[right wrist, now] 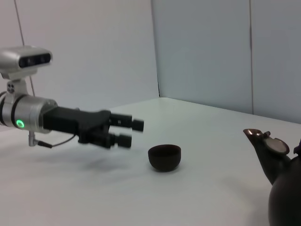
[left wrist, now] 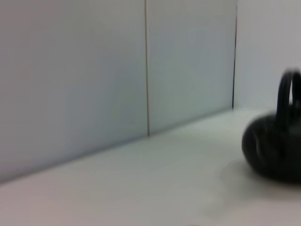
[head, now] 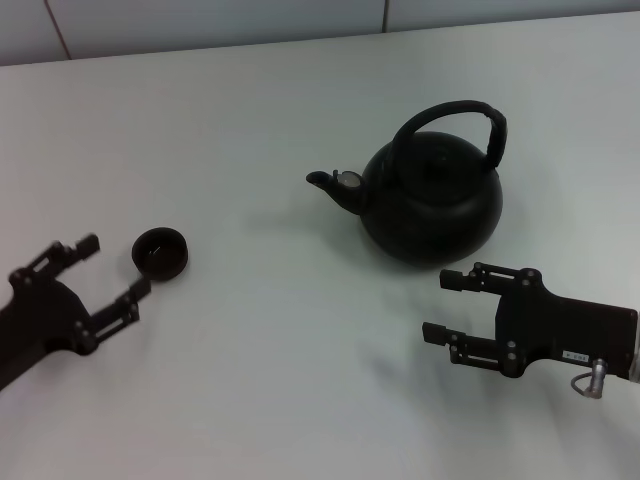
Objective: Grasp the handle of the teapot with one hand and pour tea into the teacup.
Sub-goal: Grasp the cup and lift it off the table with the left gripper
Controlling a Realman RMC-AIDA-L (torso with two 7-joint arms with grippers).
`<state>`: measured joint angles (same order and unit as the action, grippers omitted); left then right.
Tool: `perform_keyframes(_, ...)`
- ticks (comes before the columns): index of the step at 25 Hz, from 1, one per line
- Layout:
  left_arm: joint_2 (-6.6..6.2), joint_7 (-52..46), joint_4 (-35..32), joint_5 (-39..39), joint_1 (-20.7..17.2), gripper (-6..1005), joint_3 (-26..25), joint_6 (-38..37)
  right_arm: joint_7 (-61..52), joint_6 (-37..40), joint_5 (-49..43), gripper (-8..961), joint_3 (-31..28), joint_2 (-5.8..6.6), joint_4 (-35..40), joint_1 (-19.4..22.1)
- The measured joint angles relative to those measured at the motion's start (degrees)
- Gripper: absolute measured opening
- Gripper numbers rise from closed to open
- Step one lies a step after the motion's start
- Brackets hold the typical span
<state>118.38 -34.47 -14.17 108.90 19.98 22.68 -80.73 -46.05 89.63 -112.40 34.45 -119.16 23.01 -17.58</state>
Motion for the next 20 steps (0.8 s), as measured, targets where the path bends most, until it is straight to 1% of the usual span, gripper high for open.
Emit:
perform_keyframes(3, 0.01, 0.02, -0.02, 0.00, 0.19, 799, 1.37, 1.72, 0.00, -0.05, 0.00, 676, -0.18, 0.00, -0.05, 0.12)
perform_keyframes(12, 0.18, 0.50, 0.31, -0.02, 0.98, 799, 2.46, 3.52, 0.04, 0.19, 0.00, 676, -0.70, 0.00, -0.08, 0.35)
perform_keyframes(19, 0.27, 0.60, 1.49, -0.07, 2.85, 799, 3.07, 6.26, 0.09, 0.23, 0.00, 676, -0.75, 0.00, -0.07, 0.08)
perform_keyframes(20, 0.27, 0.61, 2.03, -0.09, 3.91, 799, 3.07, 7.85, 0.09, 0.25, 0.00, 676, -0.78, 0.00, -0.07, 0.03)
